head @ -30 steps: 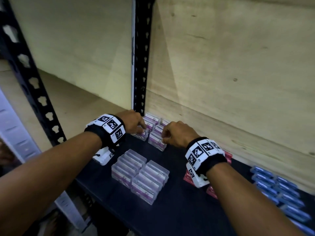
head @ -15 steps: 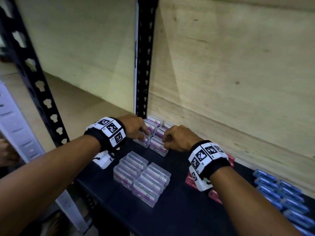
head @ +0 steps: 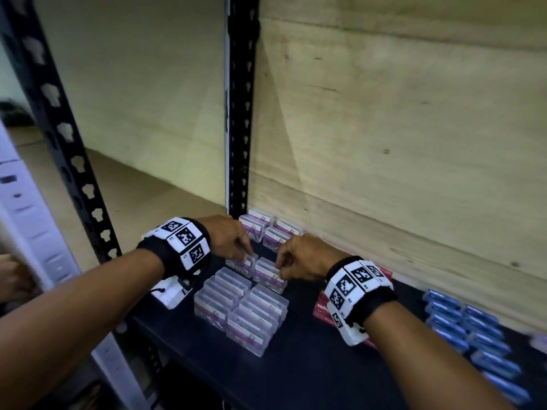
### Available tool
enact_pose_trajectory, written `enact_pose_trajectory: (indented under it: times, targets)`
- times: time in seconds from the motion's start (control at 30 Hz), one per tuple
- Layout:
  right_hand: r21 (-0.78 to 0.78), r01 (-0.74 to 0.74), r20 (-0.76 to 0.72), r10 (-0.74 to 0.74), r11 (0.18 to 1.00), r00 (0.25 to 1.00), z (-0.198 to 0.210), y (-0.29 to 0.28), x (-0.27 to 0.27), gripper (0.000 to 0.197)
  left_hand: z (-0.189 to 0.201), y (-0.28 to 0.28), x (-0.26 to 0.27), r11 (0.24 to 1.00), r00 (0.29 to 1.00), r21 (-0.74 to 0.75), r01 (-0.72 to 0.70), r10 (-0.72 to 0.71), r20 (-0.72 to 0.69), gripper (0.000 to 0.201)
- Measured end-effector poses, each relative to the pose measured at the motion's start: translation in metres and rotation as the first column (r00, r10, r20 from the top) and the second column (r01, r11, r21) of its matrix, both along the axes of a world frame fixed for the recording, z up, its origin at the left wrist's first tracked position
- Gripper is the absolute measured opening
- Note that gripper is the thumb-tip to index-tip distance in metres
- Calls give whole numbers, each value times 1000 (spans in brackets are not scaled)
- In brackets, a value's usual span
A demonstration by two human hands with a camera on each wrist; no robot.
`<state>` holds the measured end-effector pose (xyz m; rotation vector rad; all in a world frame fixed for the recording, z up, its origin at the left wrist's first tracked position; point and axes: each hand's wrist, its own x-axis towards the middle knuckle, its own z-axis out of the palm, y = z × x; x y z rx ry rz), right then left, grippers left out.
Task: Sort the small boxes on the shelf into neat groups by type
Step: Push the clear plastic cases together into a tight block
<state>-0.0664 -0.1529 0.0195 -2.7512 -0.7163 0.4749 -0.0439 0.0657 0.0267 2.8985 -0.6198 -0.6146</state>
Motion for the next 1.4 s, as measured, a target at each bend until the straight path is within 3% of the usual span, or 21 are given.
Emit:
enact_pose_trajectory:
  times: [1.0,1.17,1.3,1.4]
  targets:
    - [46,-57,-78,61,997,995,0,-20,-31,23,0,-5,-25,995,996,-22,93,-93,-6,24]
    - [56,-64,-100,70,996,993,-1,-23,-23,20,-1,-4,-19,997,997,-70,30,-34,-62,21]
    - [81,-25,-77,31,996,997,4,-22,-6,12,6,-5,-10,994,999,-110,-26,28,18,25]
    - [88,46,22,-48,995,999,7,-21,14,10,6,-3,9,994,990,-101,-52,64,123,30]
